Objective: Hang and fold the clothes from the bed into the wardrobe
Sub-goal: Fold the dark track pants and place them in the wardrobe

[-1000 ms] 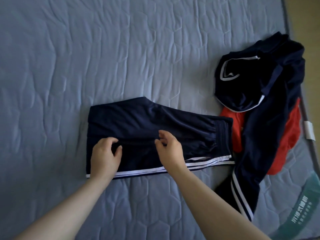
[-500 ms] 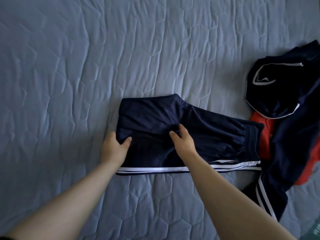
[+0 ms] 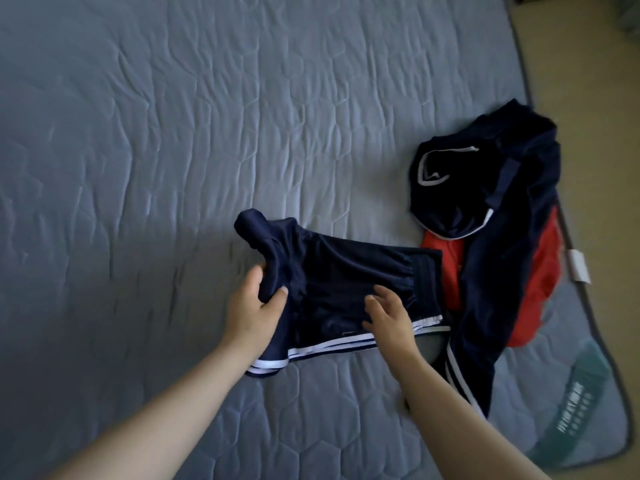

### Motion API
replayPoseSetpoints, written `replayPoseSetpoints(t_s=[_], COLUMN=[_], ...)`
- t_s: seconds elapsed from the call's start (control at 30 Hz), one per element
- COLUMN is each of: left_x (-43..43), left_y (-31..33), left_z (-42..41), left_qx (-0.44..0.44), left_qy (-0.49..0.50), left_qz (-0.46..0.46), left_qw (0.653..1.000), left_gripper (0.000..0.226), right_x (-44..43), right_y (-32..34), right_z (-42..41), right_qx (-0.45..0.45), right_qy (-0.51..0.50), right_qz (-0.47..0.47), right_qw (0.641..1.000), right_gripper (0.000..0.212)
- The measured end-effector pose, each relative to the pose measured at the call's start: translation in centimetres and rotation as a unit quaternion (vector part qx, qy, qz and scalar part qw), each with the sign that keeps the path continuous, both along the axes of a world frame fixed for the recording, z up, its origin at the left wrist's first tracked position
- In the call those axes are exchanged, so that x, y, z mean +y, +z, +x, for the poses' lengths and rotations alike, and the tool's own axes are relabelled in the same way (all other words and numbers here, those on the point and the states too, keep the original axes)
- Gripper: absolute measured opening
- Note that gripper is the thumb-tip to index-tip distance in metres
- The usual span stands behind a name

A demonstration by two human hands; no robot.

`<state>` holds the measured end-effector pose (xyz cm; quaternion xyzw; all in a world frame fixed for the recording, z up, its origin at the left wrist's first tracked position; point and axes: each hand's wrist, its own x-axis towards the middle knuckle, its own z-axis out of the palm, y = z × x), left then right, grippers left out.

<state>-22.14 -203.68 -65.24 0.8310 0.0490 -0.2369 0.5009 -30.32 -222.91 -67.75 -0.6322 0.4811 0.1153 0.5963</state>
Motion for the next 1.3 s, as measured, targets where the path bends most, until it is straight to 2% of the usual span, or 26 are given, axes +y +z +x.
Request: replayPoseSetpoints(t_s=[0.13,0.3,0.63,0.73,0.83,0.93,1.03,1.07,1.23,1.3], left_x=[-5.7,-12.2,-22.9,-24.2,-24.2,-22.3,-19.5,-18.8,-15.4,-14.6], left_y=[1.4,2.0,-0.9,-2.3,-3.9,-5.2,-5.8,-5.9,-6.4,-6.6], left_z=[-1.2,-3.2,-6.1,-6.5,-6.4,-6.7,-6.3,-5.9,-4.5,-4.1], left_qx=[-0.016,-0.001,0.003,0.03,0.04,0.019,0.008,0.004,-0.024,-0.039], left_qy=[-0.056,-0.125,-0.153,-0.193,-0.171,-0.131,-0.117,-0.114,-0.082,-0.072], left_qz=[-0.003,0.016,0.071,0.047,0.025,0.038,0.063,0.072,0.113,0.126], left_qw=[0.998,0.992,0.986,0.98,0.984,0.991,0.991,0.991,0.99,0.989], left_gripper=[0.04,0.045,0.053,0.051,0.031,0.02,0.018,0.018,0.015,0.015], right_x=[-4.7,-10.5,-17.0,-17.8,-18.6,-18.1,-16.3,-15.7,-13.1,-13.2], right_y=[1.6,2.5,1.1,0.1,-0.9,-1.7,-1.8,-1.7,-1.9,-1.9], right_z=[-1.9,-4.5,-7.7,-7.1,-6.5,-6.7,-6.4,-6.2,-4.3,-3.3], right_qx=[-0.01,-0.021,-0.039,-0.034,-0.014,0.006,0.014,0.02,0.092,0.092], right_qy=[-0.024,-0.072,-0.118,-0.114,-0.093,-0.052,-0.031,-0.025,0.091,0.107], right_qz=[-0.006,-0.008,0.059,0.086,0.091,0.017,-0.179,-0.213,-0.194,-0.179], right_qw=[1.0,0.997,0.991,0.989,0.991,0.998,0.983,0.977,0.972,0.974], right_gripper=[0.033,0.033,0.02,0.02,0.021,0.027,0.023,0.022,0.042,0.029])
